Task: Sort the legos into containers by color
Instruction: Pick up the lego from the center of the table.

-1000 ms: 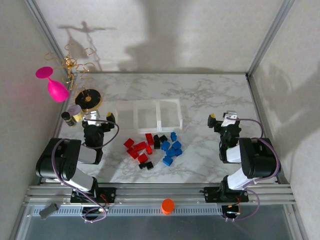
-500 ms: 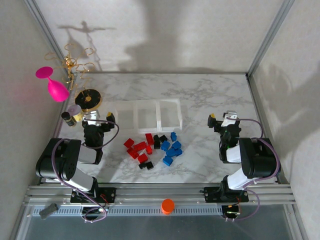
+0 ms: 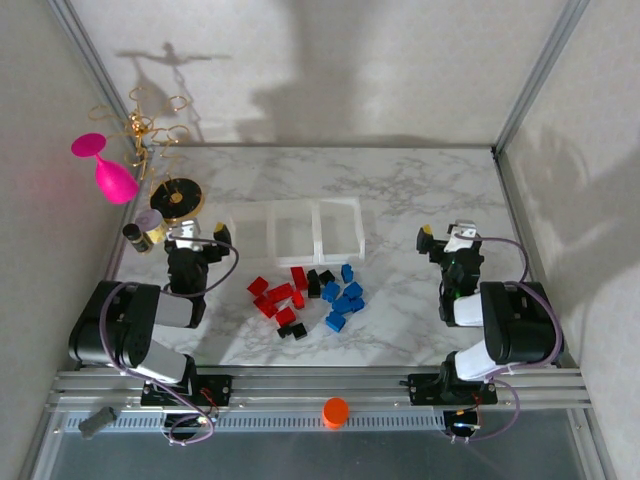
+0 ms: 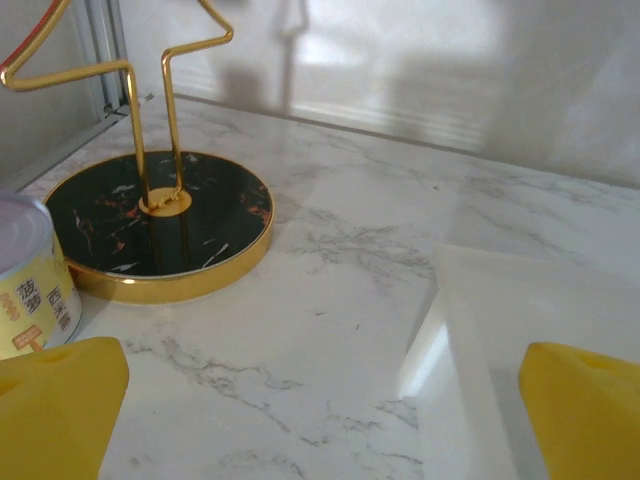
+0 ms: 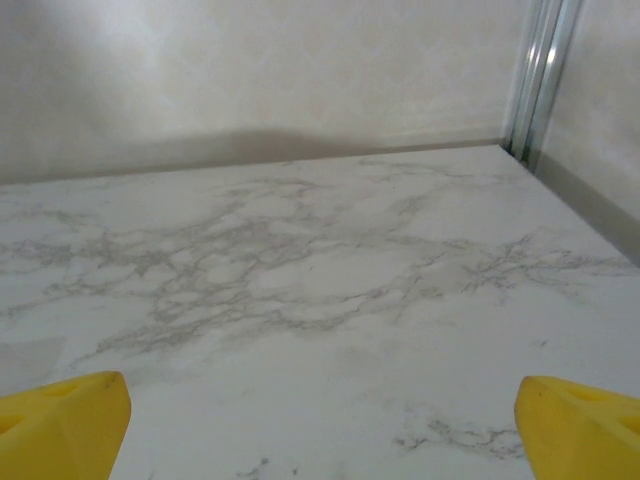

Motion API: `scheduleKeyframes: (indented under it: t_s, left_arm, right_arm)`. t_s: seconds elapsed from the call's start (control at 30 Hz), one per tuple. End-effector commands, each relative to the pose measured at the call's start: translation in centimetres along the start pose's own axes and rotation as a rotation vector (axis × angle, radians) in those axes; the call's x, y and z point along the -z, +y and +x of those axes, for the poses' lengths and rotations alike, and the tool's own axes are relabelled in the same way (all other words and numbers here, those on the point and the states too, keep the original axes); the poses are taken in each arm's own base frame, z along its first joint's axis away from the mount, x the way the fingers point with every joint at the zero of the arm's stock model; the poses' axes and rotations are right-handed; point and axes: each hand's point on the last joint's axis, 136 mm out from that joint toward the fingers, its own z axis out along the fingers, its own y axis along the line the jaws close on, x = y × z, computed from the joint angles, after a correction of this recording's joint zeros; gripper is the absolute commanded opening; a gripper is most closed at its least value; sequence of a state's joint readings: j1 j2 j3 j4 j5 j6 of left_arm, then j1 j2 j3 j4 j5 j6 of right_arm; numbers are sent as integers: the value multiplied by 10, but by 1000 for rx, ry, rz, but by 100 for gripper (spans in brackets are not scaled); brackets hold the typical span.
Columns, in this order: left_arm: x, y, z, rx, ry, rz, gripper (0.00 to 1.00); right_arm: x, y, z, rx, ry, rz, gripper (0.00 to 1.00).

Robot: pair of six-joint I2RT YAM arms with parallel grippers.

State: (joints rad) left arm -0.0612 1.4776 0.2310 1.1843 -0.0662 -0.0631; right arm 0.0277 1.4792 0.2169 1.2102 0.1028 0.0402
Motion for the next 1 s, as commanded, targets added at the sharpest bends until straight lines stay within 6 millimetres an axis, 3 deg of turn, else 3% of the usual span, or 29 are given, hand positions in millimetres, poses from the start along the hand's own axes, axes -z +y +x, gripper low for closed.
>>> scheduleKeyframes:
  t_s: [0.0, 0.27, 0.4, 0.57, 0.7, 0.83, 0.97]
  left_arm:
    - [-2, -4, -17, -17, -18, -9, 99]
    - [3, -7, -30, 70, 37, -8, 99]
    - [7, 0, -45, 158, 66, -51, 99]
    - [17, 6, -62, 345, 42, -77, 99]
    - [18, 12, -63, 468, 64, -127, 99]
    - [19, -11, -59, 502, 137, -26, 99]
    - [35, -26, -54, 525, 200, 6, 99]
  right_arm:
    - [-1, -7, -12, -7, -13, 43, 99]
    - [-12, -18, -27, -110, 64, 125, 99]
    - [-7, -23, -36, -246, 82, 155, 99]
    - [3, -32, -30, -433, 150, 197, 99]
    - [7, -18, -31, -488, 192, 128, 99]
    - [10, 7, -27, -509, 256, 14, 99]
    - [12, 34, -17, -492, 367, -49, 99]
